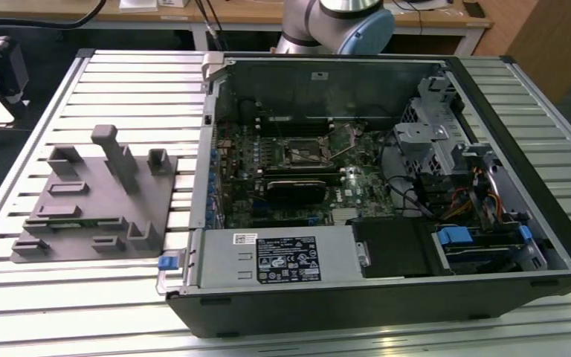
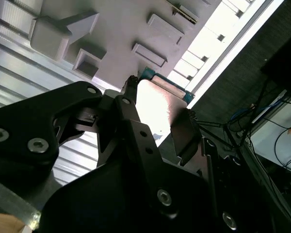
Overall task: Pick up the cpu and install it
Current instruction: 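Pick up the cpu and move it towards the insertion slot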
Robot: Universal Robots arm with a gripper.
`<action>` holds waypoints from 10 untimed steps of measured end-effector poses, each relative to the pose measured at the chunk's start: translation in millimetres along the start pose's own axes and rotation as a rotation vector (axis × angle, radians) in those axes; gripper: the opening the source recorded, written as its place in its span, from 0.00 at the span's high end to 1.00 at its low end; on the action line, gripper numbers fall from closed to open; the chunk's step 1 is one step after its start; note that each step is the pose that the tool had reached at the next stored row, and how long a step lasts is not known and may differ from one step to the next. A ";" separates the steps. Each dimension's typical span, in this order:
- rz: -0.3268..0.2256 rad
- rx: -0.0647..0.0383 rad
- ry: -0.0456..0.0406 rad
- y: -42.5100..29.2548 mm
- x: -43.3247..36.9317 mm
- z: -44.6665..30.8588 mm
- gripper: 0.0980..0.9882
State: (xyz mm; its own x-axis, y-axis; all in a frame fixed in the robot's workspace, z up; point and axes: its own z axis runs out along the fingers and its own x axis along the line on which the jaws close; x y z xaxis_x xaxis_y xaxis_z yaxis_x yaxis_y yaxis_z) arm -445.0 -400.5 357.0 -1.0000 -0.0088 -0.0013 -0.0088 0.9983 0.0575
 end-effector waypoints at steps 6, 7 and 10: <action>0.000 0.000 0.0000 0.8 0.0 -6.4 0.52; 0.000 0.001 -0.0001 0.9 0.0 -7.5 0.52; 0.000 0.001 0.0000 1.4 0.0 -10.8 0.52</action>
State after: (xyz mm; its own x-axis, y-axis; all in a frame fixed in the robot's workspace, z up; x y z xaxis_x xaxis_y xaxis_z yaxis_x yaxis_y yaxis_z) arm -445.0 -399.8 367.8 -1.0000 -0.0087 -0.0013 -0.0088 0.9984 0.0565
